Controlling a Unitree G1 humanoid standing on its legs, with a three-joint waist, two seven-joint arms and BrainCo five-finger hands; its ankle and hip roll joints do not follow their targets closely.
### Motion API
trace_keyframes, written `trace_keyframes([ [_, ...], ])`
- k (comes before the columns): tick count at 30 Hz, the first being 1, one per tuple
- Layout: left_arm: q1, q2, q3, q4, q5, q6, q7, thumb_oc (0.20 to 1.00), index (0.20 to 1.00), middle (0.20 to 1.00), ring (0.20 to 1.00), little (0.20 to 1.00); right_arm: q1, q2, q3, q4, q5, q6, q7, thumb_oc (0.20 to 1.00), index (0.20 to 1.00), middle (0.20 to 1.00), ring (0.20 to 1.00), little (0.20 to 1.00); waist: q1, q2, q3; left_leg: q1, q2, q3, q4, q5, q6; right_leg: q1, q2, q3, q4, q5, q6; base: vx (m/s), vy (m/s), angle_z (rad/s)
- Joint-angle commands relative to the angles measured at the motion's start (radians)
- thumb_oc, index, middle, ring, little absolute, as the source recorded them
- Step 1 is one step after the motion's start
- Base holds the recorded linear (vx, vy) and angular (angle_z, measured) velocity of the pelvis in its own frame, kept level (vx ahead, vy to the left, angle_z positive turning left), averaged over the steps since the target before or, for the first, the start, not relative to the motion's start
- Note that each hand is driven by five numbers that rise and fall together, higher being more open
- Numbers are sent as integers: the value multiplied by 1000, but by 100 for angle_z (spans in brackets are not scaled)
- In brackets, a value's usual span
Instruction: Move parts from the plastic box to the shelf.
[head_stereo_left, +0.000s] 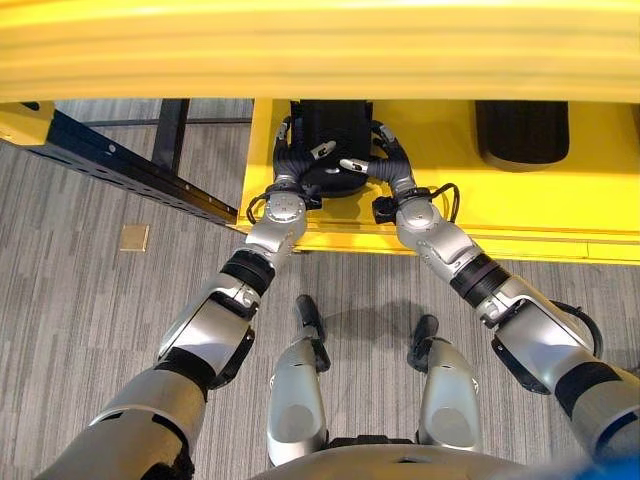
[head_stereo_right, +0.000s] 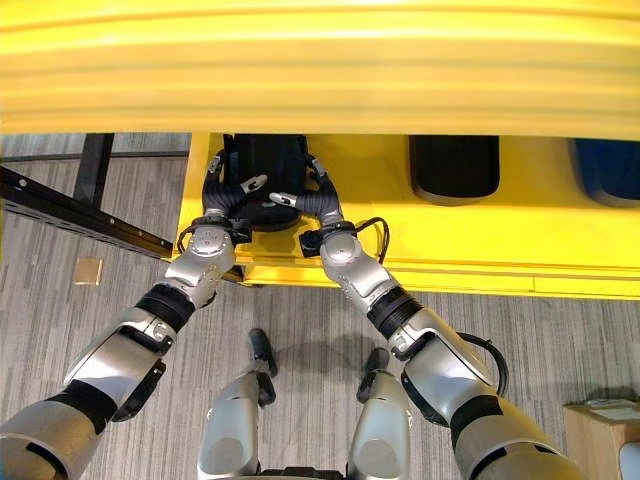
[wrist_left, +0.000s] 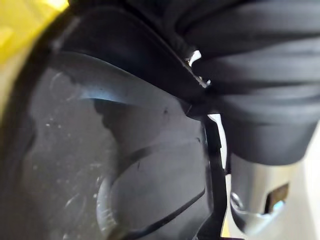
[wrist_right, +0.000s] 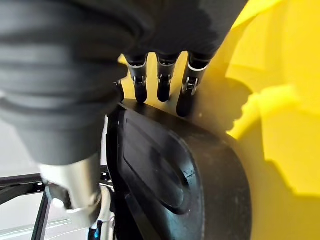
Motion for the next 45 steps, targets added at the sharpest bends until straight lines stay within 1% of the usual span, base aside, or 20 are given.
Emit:
trace_keyframes([
  [1,-114,1,-71,-18,44,1,-8,1000,1000,1000,1000,1000,-177,166,75,-1,22,-43,52,1000,1000,1000,1000,1000,42,-39,83,47,-62,10,56,-113,10,1,19,39,-107,122,48,10,63,4],
  [3,-123,3,-75,-16,63,6,-12,1000,1000,1000,1000,1000,-181,167,73,0,23,-45,37,1000,1000,1000,1000,1000,42,-38,83,47,-66,8,55,-115,13,1,16,40,-108,125,51,10,58,5],
  [4,-135,8,-76,-13,71,10,-10,1000,1000,1000,1000,1000,-185,167,69,4,19,-56,25,1000,1000,1000,1000,1000,42,-38,83,44,-72,4,52,-114,16,0,17,44,-113,128,55,1,86,0],
  [6,-176,21,-81,-1,78,13,-7,1000,1000,1000,1000,1000,-206,161,60,9,12,-73,24,1000,1000,1000,1000,1000,43,-27,83,42,-98,-8,24,-107,24,-7,20,56,-117,140,60,-16,153,-1],
  [8,-193,20,-87,5,124,12,-12,1000,1000,1000,1000,1000,-208,161,59,7,0,-90,14,1000,1000,1000,1000,1000,41,-23,83,47,-108,-12,15,-105,29,-4,20,59,-118,144,59,-11,101,4],
  [14,-217,16,-101,4,119,9,3,1000,1000,1000,1000,1000,-227,162,52,1,-25,-88,-7,1000,1000,1000,1000,1000,38,-10,83,49,-120,-13,4,-101,34,-5,15,63,-117,151,59,-2,59,-1],
  [16,-242,17,-102,12,110,8,4,1000,1000,1000,1000,1000,-244,162,40,14,-47,-98,-42,1000,1000,1000,1000,1000,37,-3,83,57,-128,-13,-6,-99,35,0,13,63,-116,156,59,-6,49,-1],
  [20,-254,5,-102,16,99,3,11,1000,1000,1000,1000,1000,-251,164,39,24,-68,-101,-45,1000,1000,1000,1000,1000,35,-3,83,61,-130,-12,-11,-98,35,3,13,64,-116,157,59,-3,8,0],
  [31,-254,-36,-107,6,85,0,5,1000,1000,1000,1000,1000,-266,171,45,27,-107,-76,-82,1000,1000,1000,1000,1000,32,-17,83,75,-127,-13,-31,-89,33,12,27,65,-126,161,65,-12,-14,1],
  [34,-266,-47,-112,14,88,-6,3,1000,1000,1000,1000,1000,-275,168,42,35,-123,-84,-90,1000,1000,1000,1000,1000,28,-27,83,83,-122,-10,-32,-86,32,18,32,66,-128,163,66,-12,-30,1],
  [36,-276,-51,-116,15,83,-3,3,1000,1000,1000,1000,1000,-286,165,36,37,-117,-76,-100,1000,1000,1000,1000,1000,27,-33,83,87,-120,-10,-30,-88,31,24,36,66,-129,162,66,11,-49,-3],
  [40,-288,-57,-118,15,71,0,3,1000,1000,1000,1000,1000,-304,166,29,52,-110,-77,-106,1000,1000,1000,1000,1000,28,-39,83,91,-119,-8,-31,-89,30,29,41,66,-134,163,68,1,-55,-2],
  [45,-297,-64,-123,20,89,6,-4,1000,1000,1000,1000,1000,-315,166,24,65,-104,-86,-123,1000,1000,1000,1000,1000,27,-49,83,98,-113,-6,-32,-88,28,37,47,65,-137,164,70,8,-51,-2],
])
